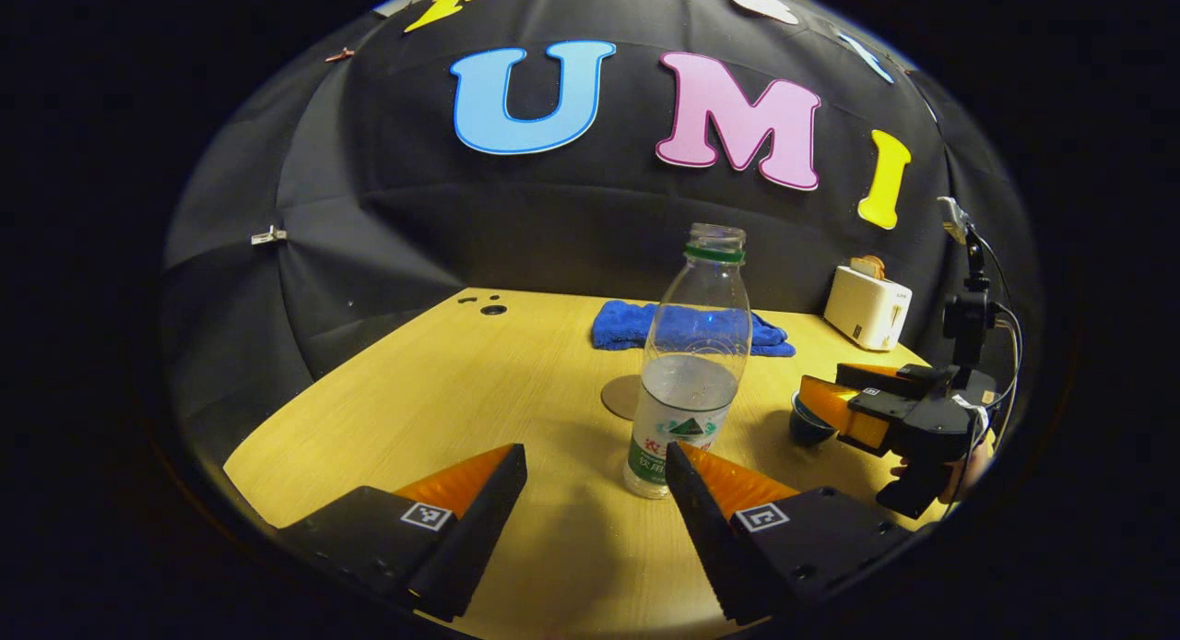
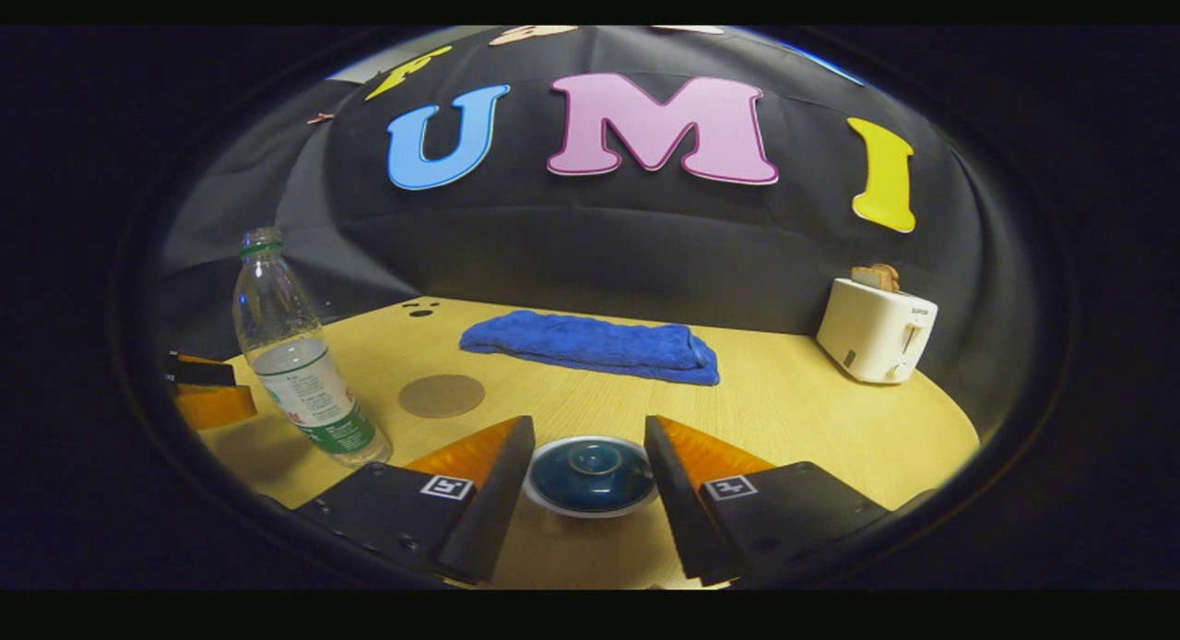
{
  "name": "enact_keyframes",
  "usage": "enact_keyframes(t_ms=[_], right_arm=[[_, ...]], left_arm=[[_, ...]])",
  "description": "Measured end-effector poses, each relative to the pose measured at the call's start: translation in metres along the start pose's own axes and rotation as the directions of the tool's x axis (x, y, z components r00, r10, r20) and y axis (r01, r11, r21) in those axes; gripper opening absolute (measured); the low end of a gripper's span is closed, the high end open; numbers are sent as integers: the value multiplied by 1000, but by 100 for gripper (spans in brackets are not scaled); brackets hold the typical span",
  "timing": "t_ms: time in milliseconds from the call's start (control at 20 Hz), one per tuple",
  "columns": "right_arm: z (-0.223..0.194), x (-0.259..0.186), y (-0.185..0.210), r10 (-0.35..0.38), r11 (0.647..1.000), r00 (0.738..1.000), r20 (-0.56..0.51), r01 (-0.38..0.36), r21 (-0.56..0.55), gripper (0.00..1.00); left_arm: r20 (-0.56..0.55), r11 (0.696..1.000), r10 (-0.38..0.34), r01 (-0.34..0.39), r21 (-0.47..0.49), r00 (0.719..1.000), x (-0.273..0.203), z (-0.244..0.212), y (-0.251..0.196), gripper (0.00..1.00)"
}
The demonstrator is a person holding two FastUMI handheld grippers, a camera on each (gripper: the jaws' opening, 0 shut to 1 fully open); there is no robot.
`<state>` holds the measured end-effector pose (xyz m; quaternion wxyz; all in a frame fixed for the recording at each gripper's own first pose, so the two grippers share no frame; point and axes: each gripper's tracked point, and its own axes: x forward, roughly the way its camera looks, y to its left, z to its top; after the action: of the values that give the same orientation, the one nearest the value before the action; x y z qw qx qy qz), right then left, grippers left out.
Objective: Open the teacup lid with one hand, grasp the water bottle and pour water into the teacup with the other hand; after pouring, place the water bottle on the coaster and then close the teacup lid.
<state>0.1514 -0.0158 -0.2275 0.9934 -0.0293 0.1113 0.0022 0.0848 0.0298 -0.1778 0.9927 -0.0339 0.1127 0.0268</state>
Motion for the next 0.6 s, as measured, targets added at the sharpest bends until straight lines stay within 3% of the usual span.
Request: enact_keyframes(t_ms=[150,300,400,550,600], right_arm=[[-5,3,-1,-7,1000,1000,-15,7,6,70],[-8,5,-3,2,1000,1000,-24,-1,28,56],[-4,6,-3,8,999,1000,-17,-8,35,53],[-5,6,-3,16,999,1000,-25,-16,32,31],[-4,6,-3,20,999,999,-27,-19,27,29]], left_arm=[[-3,1000,4,-4,-15,1000,0,-3,3,96],[-2,1000,7,-7,0,1000,1,-4,5,96],[-2,1000,10,-10,12,1000,1,-5,7,95],[-2,1000,8,-8,18,1000,-2,-6,5,95],[-1,1000,6,-6,17,1000,-3,-5,5,95]])
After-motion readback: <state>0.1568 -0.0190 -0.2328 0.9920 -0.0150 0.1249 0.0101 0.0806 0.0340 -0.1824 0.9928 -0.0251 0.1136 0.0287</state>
